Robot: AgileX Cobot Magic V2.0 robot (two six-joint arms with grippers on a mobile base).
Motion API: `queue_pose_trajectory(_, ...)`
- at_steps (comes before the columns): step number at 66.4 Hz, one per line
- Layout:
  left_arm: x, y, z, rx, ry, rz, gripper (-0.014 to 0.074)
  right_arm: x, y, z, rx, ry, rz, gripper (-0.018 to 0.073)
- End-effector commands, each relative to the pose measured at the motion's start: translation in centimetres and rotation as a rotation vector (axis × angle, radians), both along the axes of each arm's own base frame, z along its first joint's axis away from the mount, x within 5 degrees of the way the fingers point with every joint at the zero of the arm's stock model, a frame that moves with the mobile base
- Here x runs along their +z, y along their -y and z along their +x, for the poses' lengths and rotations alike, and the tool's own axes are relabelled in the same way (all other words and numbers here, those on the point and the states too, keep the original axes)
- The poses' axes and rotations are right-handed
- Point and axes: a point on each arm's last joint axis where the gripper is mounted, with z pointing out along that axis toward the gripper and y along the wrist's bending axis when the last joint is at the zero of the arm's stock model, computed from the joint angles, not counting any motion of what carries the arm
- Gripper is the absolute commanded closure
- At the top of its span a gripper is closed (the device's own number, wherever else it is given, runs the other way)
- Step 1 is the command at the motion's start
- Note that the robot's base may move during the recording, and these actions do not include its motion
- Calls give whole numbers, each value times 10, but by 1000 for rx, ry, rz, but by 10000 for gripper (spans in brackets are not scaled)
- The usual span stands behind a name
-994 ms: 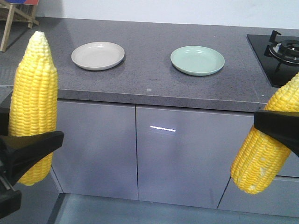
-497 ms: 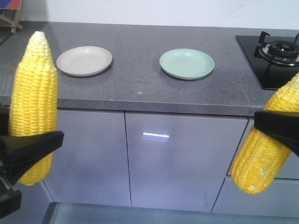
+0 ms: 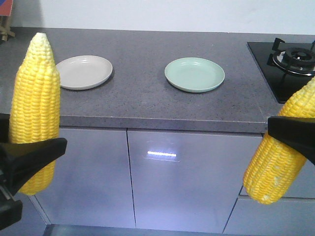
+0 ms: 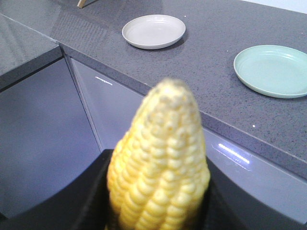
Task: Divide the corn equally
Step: 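Drive the base up to the counter with the empty white and green plates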
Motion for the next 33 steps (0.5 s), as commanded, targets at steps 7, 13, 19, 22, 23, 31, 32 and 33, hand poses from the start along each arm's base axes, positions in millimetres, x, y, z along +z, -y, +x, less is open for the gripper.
queue_pose_trajectory(7, 16, 0, 0, 7, 76, -72, 337, 13, 1, 1, -24, 72, 47, 363)
queue_pose_trajectory(13, 16, 0, 0, 7, 76, -72, 337, 13, 1, 1, -24, 72, 47, 363)
queue_pose_trajectory(19, 16, 0, 0, 7, 76, -72, 337, 13, 1, 1, -24, 72, 47, 363)
queue_pose_trajectory(22, 16, 0, 0, 7, 76, -72, 337, 13, 1, 1, -24, 72, 47, 363)
queue_pose_trajectory(23, 16, 0, 0, 7, 76, -72, 337, 13, 1, 1, -24, 72, 47, 363)
queue_pose_trajectory(31, 16, 0, 0, 7, 76, -72, 337, 13, 1, 1, -24, 72, 47, 363)
queue_pose_trajectory(32, 16, 0, 0, 7, 76, -72, 337, 13, 1, 1, -24, 72, 47, 363)
queue_pose_trajectory(33, 16, 0, 0, 7, 76, -72, 337, 13, 1, 1, -24, 72, 47, 363)
